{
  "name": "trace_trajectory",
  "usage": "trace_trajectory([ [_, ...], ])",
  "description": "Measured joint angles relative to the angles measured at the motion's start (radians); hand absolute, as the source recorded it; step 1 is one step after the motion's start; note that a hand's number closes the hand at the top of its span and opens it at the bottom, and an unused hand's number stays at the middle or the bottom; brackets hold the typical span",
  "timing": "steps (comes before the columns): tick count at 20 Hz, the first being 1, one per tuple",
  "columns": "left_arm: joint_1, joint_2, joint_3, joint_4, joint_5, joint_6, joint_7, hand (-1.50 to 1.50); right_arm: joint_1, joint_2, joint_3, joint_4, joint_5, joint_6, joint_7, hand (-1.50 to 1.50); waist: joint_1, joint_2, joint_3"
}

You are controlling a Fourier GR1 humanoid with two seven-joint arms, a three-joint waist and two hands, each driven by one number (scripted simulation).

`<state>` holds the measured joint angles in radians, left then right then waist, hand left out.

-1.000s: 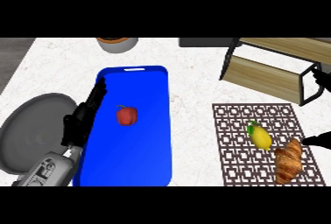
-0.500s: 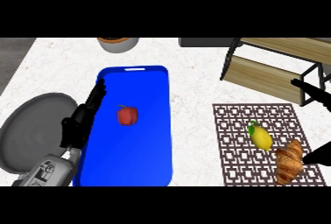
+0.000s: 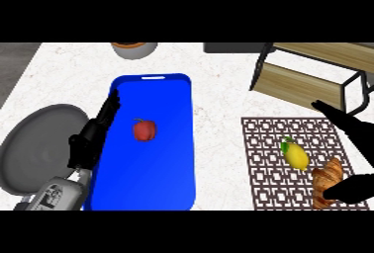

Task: Pick the lemon from the placemat and place it in the tiered shelf

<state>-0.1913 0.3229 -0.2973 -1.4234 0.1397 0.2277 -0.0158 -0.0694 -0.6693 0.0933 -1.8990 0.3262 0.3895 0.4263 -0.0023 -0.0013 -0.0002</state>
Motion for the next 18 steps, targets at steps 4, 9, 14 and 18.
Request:
trace_trajectory([
  [4,-0.007,-0.029,0.024,-0.011,-0.035,-0.015,0.031,0.0,0.007,0.04,-0.028,-0.039,0.04,0.034,0.03,-1.5,0.0,0.0,0.0],
  [9,-0.025,-0.065,0.064,0.024,-0.07,-0.049,0.024,0.0,0.016,0.12,-0.016,-0.057,0.121,0.046,0.047,-1.5,0.0,0.001,0.0],
  [14,-0.002,-0.103,0.083,0.008,-0.112,-0.061,0.023,0.0,0.047,0.177,-0.022,-0.08,0.175,0.073,0.04,-1.5,0.001,0.001,0.0],
  [18,0.008,-0.112,0.11,-0.019,-0.127,-0.091,0.042,0.0,0.023,0.209,-0.037,-0.015,0.228,0.081,0.008,-1.5,0.002,0.001,0.0],
])
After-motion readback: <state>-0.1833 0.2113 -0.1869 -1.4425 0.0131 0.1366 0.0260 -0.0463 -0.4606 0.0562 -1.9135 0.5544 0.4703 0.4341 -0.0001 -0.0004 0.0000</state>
